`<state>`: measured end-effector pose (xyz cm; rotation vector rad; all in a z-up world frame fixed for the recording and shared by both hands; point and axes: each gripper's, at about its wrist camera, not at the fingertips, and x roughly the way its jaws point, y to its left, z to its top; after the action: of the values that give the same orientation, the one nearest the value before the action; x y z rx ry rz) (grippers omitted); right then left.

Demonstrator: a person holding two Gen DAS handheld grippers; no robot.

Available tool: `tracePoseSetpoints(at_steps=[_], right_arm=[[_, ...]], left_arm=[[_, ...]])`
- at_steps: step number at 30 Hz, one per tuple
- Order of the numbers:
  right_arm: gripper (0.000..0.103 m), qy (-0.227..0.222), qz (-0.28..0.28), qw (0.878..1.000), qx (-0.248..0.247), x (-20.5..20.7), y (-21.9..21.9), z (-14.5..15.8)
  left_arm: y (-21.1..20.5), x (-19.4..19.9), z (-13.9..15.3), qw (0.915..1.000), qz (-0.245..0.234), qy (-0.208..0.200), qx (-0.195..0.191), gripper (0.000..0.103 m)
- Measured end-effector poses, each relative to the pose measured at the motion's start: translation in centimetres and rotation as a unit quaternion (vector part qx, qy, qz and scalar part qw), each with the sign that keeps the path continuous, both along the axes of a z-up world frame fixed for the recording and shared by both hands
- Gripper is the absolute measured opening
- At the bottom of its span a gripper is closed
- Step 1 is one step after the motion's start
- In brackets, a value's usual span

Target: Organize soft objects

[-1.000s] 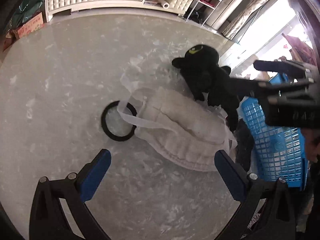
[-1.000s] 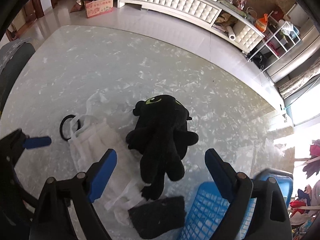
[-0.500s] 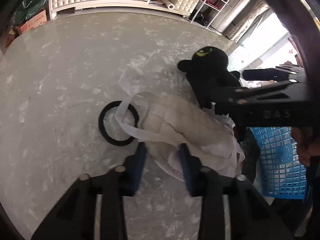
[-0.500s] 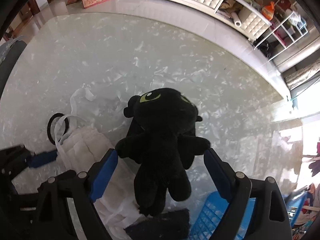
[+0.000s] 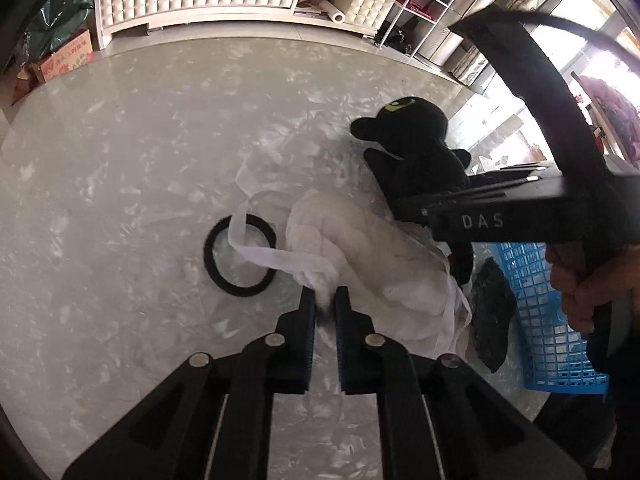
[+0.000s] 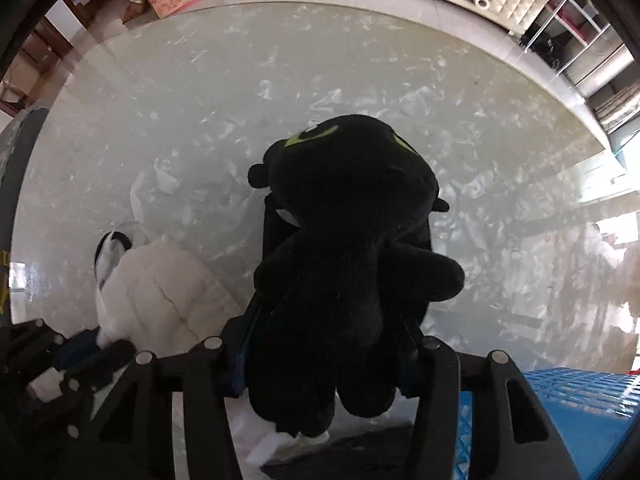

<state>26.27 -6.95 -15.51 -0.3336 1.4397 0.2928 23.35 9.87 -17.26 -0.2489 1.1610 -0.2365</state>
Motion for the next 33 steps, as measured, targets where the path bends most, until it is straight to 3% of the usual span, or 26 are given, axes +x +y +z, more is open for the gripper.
tracePoseSetpoints(at_steps=[6, 19, 33], right_arm=[[0.045, -0.035, 0.003, 0.999, -0.003, -1.7, -0.6, 1.5], [0.045, -0.091, 0.004, 0.996, 0.016, -6.8, -1.5, 8.5], [0.045, -0.125, 0.009, 0.991, 0.042, -9.9, -4.5, 13.9]], left_arm=[[0.2, 0.0, 0.6, 1.0000, 0.004, -0.005, 0.006, 0.008], [-1.1, -1.4, 3.2, 0.9991, -0.006, -0.041, 0.012, 0.008], [-3.0, -5.3, 9.5, 0.9933, -0.032, -0.109, 0.021, 0.008]])
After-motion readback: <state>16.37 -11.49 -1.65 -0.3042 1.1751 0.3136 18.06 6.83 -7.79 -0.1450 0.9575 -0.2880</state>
